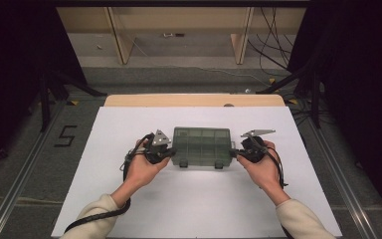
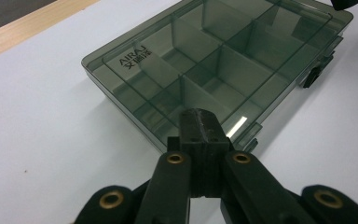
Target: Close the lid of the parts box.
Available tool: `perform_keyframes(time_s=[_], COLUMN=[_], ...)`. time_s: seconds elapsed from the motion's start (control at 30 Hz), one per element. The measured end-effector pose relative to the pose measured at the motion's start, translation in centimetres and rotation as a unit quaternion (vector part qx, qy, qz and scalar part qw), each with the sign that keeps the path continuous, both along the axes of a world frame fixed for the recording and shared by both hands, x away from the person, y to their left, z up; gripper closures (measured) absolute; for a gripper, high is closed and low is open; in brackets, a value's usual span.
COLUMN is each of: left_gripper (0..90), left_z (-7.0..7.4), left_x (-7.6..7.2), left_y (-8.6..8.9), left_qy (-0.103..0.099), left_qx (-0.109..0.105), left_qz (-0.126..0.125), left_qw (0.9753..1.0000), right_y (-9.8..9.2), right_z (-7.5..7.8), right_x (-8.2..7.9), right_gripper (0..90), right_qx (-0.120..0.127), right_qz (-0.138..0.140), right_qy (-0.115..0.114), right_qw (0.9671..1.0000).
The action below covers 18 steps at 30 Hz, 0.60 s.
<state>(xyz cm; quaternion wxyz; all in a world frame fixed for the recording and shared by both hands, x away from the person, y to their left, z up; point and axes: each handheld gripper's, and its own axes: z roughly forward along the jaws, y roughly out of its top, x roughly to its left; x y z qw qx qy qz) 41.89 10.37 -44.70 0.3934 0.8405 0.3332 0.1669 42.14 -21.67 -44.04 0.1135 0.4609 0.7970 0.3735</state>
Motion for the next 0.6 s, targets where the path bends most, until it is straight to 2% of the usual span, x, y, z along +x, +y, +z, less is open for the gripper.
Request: perform_keyframes(time_s=[0.03,0.07,0.1,0.13,0.23,0.3,0.37,0.4,0.43,0.47,0.5,0.53,0.6], left_gripper=[90.0,90.0,89.9,89.9,89.9,89.9,90.0,89.9,89.9,89.9,89.9,89.9,89.9], left_z=[-0.01,-0.03,-0.08,-0.15,-0.32,-0.32,-0.38,-0.46,-0.5,-0.5,-0.55,-0.53,-0.6], left_x=[0.05,0.0,-0.02,0.01,0.04,0.07,0.09,0.1,0.09,0.09,0.06,0.05,-0.01], left_y=[0.03,0.01,0.01,0.0,0.0,0.06,0.05,0.06,0.05,0.05,0.01,0.05,-0.02], left_qy=[-0.001,0.001,0.002,0.003,0.006,0.003,0.005,0.006,0.007,0.007,0.008,0.006,0.003], left_qx=[0.003,0.004,0.004,0.001,-0.001,0.007,0.007,0.008,0.006,0.006,0.003,0.007,0.005], left_qz=[-0.003,0.0,0.003,0.003,0.004,0.0,-0.002,-0.002,-0.001,-0.001,0.003,-0.001,0.002], left_qw=[1.0,1.0,1.0,1.0,1.0,1.0,1.0,0.9999,1.0,1.0,1.0,1.0,1.0], right_y=[0.01,0.06,0.1,0.01,0.07,0.11,0.08,0.13,0.16,0.04,0.04,0.03,-0.03], right_z=[-0.31,-0.13,-0.2,0.0,-0.03,-0.06,-0.17,-0.33,-0.31,-0.11,-0.11,0.01,0.08], right_x=[0.11,-0.02,-0.02,-0.04,-0.07,-0.13,-0.06,0.0,-0.04,-0.06,-0.06,-0.17,-0.18], right_gripper=[90.0,90.0,90.0,90.0,90.0,90.0,90.0,90.0,90.0,90.0,90.0,90.0,90.0], right_qx=[-0.003,-0.001,0.0,-0.012,-0.01,-0.009,-0.006,-0.001,-0.002,-0.012,-0.012,-0.008,-0.011], right_qz=[0.004,0.001,0.001,0.005,0.003,0.001,0.004,0.003,0.001,0.007,0.007,0.008,0.01], right_qy=[-0.017,0.0,-0.002,0.011,0.011,0.014,0.007,-0.005,-0.001,0.009,0.009,0.026,0.03], right_qw=[0.9998,1.0,1.0,0.9999,0.9999,0.9999,0.9999,1.0,1.0,0.9999,0.9999,0.9996,0.9994])
